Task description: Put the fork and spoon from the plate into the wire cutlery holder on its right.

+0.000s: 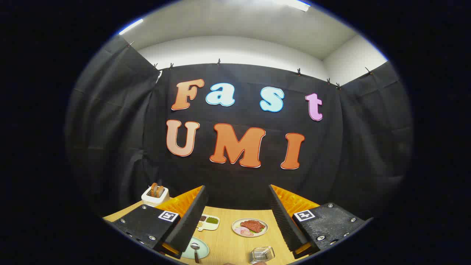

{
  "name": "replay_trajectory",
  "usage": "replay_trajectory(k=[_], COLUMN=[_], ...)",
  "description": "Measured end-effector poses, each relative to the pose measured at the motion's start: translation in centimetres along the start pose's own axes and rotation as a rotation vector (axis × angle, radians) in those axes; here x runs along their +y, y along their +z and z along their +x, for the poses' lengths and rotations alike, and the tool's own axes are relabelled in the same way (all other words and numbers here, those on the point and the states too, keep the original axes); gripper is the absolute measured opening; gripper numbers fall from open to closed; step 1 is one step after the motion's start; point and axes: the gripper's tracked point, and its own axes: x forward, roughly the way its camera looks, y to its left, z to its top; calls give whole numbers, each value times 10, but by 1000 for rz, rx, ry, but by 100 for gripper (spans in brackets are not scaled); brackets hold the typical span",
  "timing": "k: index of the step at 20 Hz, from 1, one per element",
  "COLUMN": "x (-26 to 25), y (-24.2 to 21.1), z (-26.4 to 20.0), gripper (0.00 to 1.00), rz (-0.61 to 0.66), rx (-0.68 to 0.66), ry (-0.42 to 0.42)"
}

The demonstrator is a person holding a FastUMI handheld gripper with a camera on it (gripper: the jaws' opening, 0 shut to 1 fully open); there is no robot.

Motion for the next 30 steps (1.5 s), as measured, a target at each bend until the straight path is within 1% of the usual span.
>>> replay_trajectory(k=[15, 26, 30], x=[14, -7, -6], y=[-39, -51, -59], z=[21, 31, 34], gripper=[98, 98, 98], rz=[20, 21, 23], rx=[118, 129, 142], ry=[161, 206, 244])
